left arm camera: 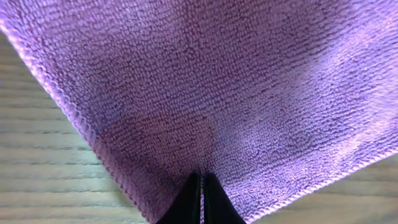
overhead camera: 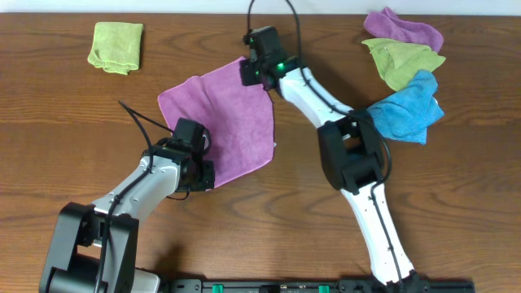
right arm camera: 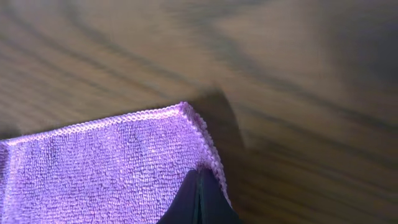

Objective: Fold the cloth

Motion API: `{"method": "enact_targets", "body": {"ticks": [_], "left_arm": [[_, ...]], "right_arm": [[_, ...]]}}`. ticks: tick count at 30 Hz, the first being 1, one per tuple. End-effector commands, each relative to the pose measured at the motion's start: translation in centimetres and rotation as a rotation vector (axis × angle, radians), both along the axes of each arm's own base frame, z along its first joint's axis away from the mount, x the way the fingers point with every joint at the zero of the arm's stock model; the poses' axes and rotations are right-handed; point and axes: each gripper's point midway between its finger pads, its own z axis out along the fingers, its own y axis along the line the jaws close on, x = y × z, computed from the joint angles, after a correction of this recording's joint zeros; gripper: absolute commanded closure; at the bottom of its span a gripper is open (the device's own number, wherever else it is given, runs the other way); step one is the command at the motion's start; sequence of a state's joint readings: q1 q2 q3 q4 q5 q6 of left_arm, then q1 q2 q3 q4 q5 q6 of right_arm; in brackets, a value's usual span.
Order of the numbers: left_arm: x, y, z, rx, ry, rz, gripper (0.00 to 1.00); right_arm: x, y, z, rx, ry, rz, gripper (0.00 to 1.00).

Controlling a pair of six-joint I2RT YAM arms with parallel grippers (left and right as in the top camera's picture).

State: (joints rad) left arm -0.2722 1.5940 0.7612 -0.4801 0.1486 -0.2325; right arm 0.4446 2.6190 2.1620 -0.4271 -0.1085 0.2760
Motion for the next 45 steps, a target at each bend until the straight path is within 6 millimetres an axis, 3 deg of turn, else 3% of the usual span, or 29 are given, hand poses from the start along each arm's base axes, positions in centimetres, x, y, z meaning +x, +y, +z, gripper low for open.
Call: {"method": "enact_targets", "body": {"ticks": [1,10,15,19,25,28,32,33,36,38,41,43,45], "left_arm": [[-0.3,2.4,-0.6,0.124,0.004,0.041,0.94],[1.2,4.1,-0.3,0.222,-0.066,0.087,0.94],[2.9,4.9,0.2,0.271,-0.143,0.109,0.94],[3.6,4.7,0.5,0.263,-0.175,0.114,0.94],[5.0,4.4,1.5,0.250,-0.214,0.120,0.94],[6.3,4.0,2.6,0.239,-0.247,0.125,0.94],[8.4,3.3,4.6,0.217,-0.304,0.126,0.94],[9.1,3.2,5.3,0.211,-0.322,0.129,0.94],[10.4,1.9,6.9,0.158,-0.354,0.101,0.92],[10.9,1.2,7.5,0.120,-0.364,0.092,0.88],[11.2,0.4,7.7,0.089,-0.376,0.043,0.79],[11.2,-0.8,7.8,0.042,-0.380,-0.028,0.60],[11.0,-1.4,7.8,0.011,-0.375,-0.048,0.51]], "right_arm": [[-0.4,-4.7,-4.0,-0.082,0.102,-0.105,0.99],[-1.5,-6.3,-3.9,-0.122,0.160,-0.113,0.99],[-1.8,-6.2,-1.5,-0.131,0.149,-0.091,0.99],[-1.6,-6.0,2.3,-0.135,0.092,-0.054,0.99],[-1.9,-6.0,11.7,-0.120,-0.038,-0.009,0.99],[-3.2,-6.5,15.6,-0.112,-0.060,-0.009,0.82],[-6.8,-8.2,19.7,-0.159,-0.032,0.034,0.60],[-8.3,-8.8,20.4,-0.186,-0.010,0.062,0.12],[-13.0,-10.8,22.0,-0.238,0.095,0.089,0.04],[-14.9,-12.0,22.9,-0.244,0.127,0.089,0.01],[-15.8,-13.2,23.4,-0.235,0.125,0.079,0.01],[-16.2,-15.0,22.7,-0.219,0.137,0.058,0.01],[-16.9,-15.6,21.5,-0.145,0.186,0.085,0.01]]}}
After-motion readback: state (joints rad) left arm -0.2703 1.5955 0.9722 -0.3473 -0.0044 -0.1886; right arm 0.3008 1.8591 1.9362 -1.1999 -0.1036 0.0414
